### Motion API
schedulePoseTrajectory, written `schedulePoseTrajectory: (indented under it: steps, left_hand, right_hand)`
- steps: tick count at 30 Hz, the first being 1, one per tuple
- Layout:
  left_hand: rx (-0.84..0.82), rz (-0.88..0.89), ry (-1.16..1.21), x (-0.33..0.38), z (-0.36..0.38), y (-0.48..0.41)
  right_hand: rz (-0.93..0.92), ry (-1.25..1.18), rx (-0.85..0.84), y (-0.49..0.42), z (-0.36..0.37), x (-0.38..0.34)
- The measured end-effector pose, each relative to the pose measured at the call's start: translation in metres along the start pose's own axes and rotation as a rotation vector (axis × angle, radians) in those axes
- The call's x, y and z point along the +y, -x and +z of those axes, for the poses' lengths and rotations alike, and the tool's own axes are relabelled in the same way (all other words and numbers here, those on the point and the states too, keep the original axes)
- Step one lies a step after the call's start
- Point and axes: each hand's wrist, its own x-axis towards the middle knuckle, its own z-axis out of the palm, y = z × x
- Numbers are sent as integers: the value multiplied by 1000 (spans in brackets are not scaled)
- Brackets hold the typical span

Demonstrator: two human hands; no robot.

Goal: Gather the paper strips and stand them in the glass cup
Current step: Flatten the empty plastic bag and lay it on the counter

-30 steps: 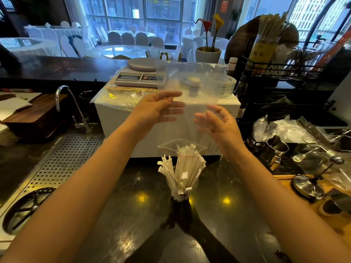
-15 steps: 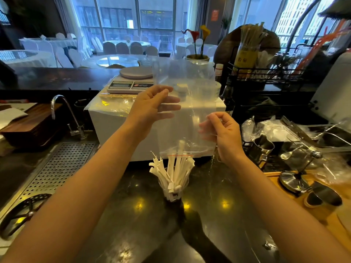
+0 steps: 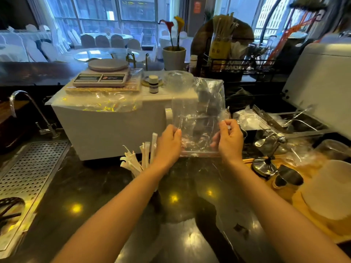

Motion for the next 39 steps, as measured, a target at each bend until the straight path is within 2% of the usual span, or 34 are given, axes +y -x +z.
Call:
schedulePoseTrajectory:
  steps: [5, 11, 14, 19, 24, 29, 32, 34, 36, 39]
  left_hand:
    - [20, 38, -118, -24, 37, 4]
    - [-51, -72, -246, -70, 73, 20]
    - [-150, -122, -423, -95, 87, 31]
    - [-354, -164, -727, -121, 104, 48]
    - [-448, -134, -972, -129, 116, 55]
    - [-395, -58, -1092, -136, 119, 60]
    - [-344, -25, -1121, -144, 115, 62]
    - [-423, -28, -1126, -148, 112, 61]
    - [-482, -42, -1110, -149, 108, 60]
    - [-534, -59, -1087, -149, 103, 59]
  right_hand:
    - [5, 229, 46, -3, -23, 38]
    - [114, 453, -71, 6, -47, 88]
    - [175, 550, -151, 15, -53, 110]
    - [244, 721, -376, 28, -65, 135]
    - [74, 1067, -573, 33, -71, 157]
    - [6, 1252, -625, 41, -74, 167]
    - [-130, 1359, -574, 43, -74, 169]
    - [-203, 1388, -599, 42, -74, 170]
    - [-162, 1353, -703, 41, -74, 170]
    - [-151, 1375, -722, 41, -74, 171]
